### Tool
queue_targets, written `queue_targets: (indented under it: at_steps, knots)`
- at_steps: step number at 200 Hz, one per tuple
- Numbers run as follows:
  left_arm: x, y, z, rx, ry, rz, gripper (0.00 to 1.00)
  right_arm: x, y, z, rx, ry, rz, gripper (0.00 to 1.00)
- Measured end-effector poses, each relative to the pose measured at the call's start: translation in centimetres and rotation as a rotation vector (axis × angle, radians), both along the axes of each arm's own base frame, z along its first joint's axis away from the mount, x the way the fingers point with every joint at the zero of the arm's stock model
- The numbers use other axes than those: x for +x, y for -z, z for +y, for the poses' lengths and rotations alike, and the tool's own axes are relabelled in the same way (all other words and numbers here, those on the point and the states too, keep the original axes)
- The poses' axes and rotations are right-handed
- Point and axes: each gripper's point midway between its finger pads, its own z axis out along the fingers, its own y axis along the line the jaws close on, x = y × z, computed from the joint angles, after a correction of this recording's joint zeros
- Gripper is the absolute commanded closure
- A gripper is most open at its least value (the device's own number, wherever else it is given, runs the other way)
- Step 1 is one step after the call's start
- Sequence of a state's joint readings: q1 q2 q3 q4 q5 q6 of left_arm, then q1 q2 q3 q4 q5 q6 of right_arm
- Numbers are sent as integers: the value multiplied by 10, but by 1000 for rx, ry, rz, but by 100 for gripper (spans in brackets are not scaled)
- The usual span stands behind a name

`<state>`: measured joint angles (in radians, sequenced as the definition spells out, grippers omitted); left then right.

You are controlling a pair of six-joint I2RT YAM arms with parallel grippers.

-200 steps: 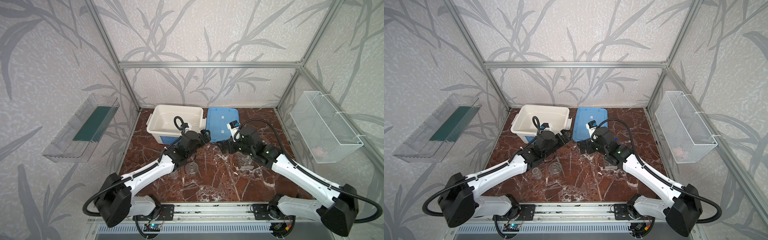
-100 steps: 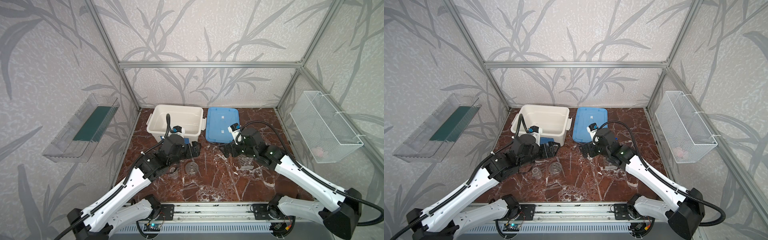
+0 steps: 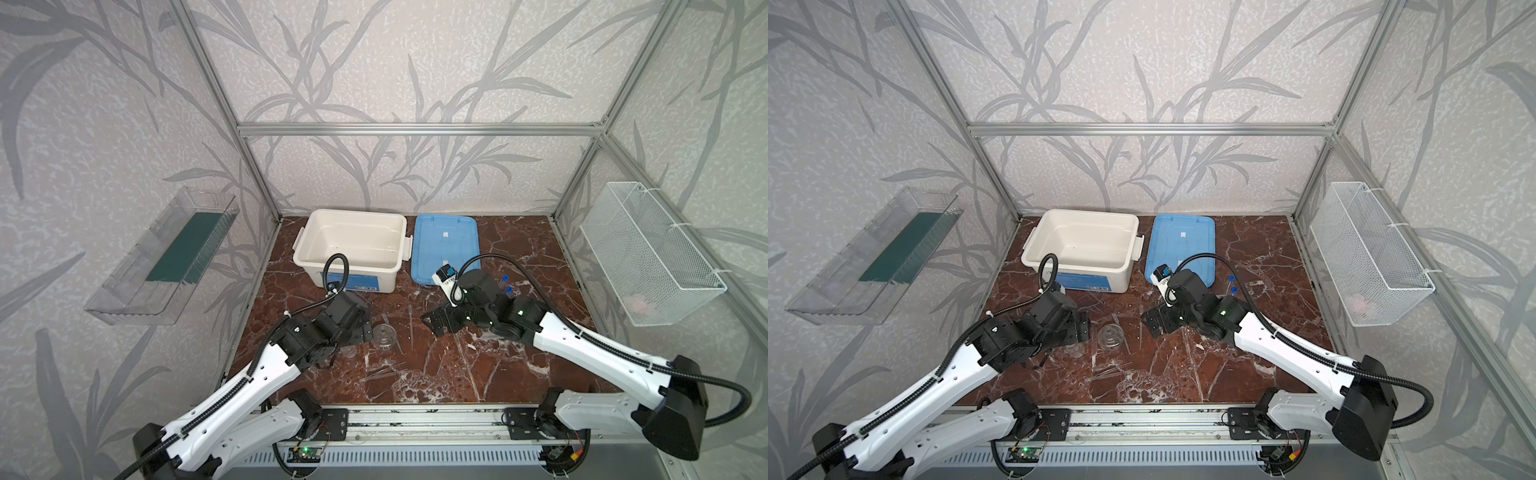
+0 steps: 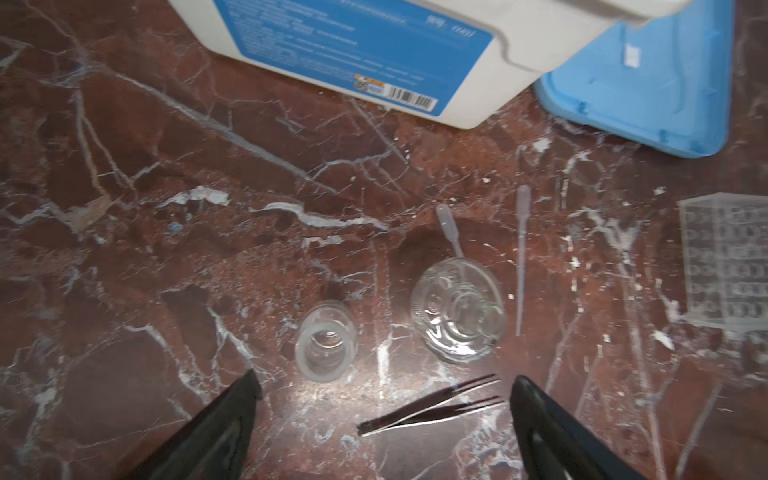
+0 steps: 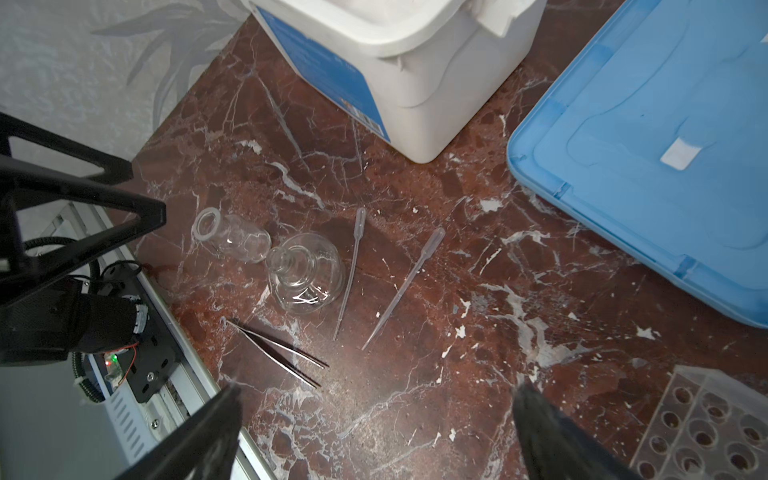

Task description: Organize the chemistry lab equipment

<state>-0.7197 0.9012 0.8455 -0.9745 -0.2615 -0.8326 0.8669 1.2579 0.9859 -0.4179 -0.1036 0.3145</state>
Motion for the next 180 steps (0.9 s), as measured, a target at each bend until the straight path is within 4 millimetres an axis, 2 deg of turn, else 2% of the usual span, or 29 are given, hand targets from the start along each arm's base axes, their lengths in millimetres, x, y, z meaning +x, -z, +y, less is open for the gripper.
queue_targets:
  at_steps: [47,65,96,129,159,180]
  knots:
    - [-6,50,25,65,-86,91,16,-5,2,8,7,-16,11,1]
    - [-6,63,26,66,-89,110,22,-5,-1,11,23,-17,12,1]
    - [3,65,18,36,-81,91,27,-3,-7,19,44,-21,5,1]
    - [9,74,14,51,-73,110,42,-1,-5,21,45,-19,7,1]
    - [8,81,13,60,-66,130,50,0,-4,21,43,-18,7,1]
    - [8,83,12,57,-64,132,50,0,-3,22,40,-17,9,1]
